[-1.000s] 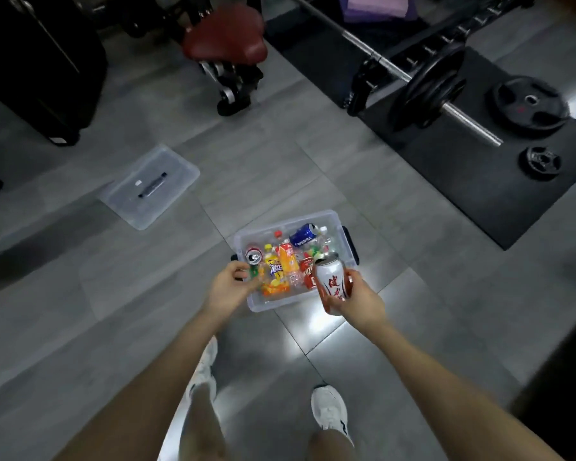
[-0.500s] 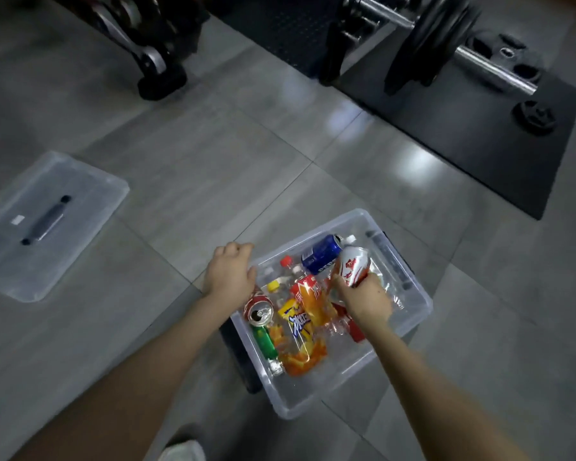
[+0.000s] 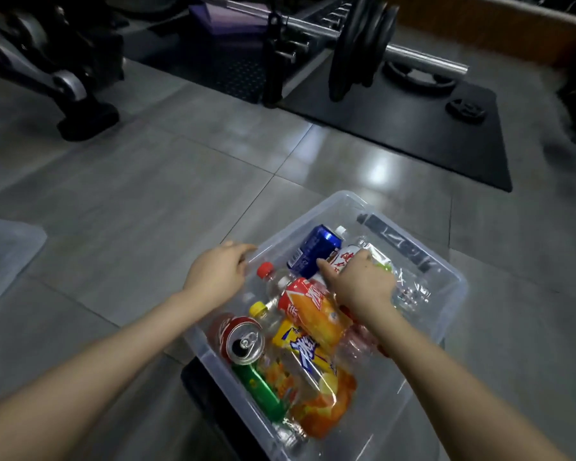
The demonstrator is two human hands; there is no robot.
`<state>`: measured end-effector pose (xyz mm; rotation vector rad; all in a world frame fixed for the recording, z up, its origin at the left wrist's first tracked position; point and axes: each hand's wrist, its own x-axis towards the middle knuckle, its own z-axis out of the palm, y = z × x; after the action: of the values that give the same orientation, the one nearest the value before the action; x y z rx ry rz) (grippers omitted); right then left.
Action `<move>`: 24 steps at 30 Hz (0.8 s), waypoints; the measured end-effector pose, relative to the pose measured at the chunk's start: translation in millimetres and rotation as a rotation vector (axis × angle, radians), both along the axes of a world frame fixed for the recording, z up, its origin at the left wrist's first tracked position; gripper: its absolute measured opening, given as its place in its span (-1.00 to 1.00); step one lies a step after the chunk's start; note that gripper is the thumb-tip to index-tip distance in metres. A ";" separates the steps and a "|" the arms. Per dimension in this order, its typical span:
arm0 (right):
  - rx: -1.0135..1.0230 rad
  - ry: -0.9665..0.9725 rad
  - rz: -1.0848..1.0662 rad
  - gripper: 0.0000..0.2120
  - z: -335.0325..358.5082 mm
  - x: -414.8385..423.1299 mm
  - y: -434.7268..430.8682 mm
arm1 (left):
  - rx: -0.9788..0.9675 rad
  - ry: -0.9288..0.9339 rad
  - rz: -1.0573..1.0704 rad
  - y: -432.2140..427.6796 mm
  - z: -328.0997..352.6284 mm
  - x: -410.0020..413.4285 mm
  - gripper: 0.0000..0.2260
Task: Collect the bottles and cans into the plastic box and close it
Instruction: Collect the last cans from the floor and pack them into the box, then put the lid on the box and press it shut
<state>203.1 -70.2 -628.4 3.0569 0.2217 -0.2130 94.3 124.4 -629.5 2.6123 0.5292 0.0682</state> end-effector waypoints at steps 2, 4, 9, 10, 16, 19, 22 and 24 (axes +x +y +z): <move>-0.059 -0.055 0.044 -0.13 12.3 -2.6 -4.4 | -0.015 0.010 -0.024 1.0 2.2 -0.8 -0.63; -0.032 -0.148 0.098 -0.22 27.1 -11.6 -4.2 | -0.040 0.021 -0.003 0.6 10.2 -8.4 -0.64; 0.156 -0.277 0.366 -0.44 59.9 -55.0 33.8 | -0.044 0.005 0.111 19.4 18.2 -48.7 -0.63; 0.183 -0.271 0.421 -0.43 61.7 -64.0 46.9 | -0.040 0.002 0.143 28.7 16.2 -59.2 -0.63; 0.331 -0.158 0.801 -0.51 47.2 -141.5 139.8 | 0.021 0.046 0.412 98.3 -12.3 -143.7 -0.63; 0.384 -0.039 0.864 -0.56 27.8 -187.8 189.2 | 0.025 0.120 0.525 138.3 -35.1 -194.3 -0.63; 0.385 0.080 0.861 -0.58 -1.7 -226.4 234.6 | 0.074 0.197 0.598 179.5 -63.2 -240.7 -0.62; 0.363 0.158 0.864 -0.58 -24.8 -246.8 264.4 | 0.128 0.264 0.645 209.9 -84.7 -269.1 -0.63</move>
<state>-43.7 194.3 -653.2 2.9121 1.6767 -0.3749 -174.8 334.3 -714.1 2.4722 1.4847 -0.0387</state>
